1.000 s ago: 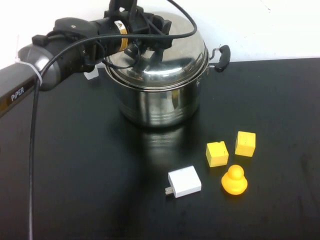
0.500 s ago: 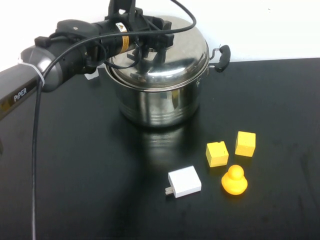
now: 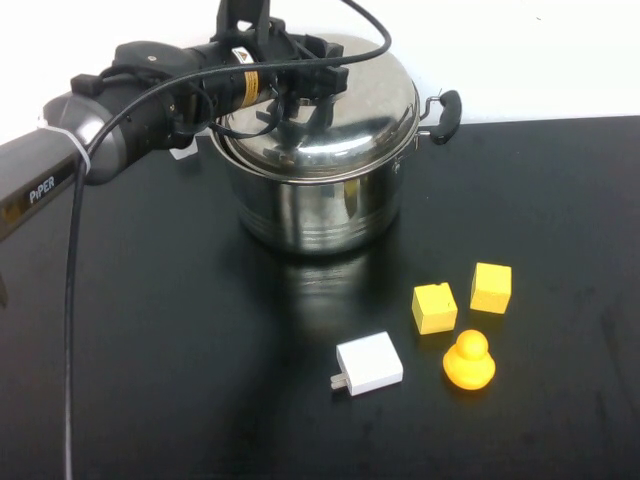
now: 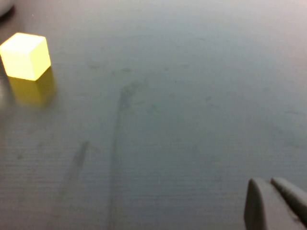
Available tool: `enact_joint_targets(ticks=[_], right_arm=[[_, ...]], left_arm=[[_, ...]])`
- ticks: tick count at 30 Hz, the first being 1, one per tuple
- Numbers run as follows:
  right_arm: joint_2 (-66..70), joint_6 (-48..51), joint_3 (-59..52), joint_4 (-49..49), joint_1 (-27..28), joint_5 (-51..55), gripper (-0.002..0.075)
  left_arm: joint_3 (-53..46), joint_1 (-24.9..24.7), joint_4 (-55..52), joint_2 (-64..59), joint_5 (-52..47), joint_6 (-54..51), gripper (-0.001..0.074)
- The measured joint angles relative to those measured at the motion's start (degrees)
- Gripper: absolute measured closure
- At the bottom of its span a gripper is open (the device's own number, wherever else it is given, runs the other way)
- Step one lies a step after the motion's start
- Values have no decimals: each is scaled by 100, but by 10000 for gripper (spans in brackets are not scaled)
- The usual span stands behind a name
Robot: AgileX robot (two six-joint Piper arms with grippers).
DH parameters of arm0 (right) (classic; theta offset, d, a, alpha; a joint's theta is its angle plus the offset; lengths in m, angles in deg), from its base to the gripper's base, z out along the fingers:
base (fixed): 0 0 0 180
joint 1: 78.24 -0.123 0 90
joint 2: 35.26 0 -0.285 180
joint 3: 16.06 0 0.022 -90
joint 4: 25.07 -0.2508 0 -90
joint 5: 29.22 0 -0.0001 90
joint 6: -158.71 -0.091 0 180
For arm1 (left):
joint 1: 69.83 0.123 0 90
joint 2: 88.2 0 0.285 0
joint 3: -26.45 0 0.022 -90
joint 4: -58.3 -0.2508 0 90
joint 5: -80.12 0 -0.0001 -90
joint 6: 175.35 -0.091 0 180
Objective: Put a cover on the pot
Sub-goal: Place the pot lid on the pot
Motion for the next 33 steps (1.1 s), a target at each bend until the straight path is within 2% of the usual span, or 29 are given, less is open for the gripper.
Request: enact_joint_targets(ticks=[15,22,33], right_arm=[[0,0,0,0,0,0,728],[0,0,0,0,0,0,728],[0,0,0,0,0,0,728]], left_arm=[[184,0,0,0,107,24,416],[184,171,0,0,180,148,416],[197,327,-34,0,967,295,416]])
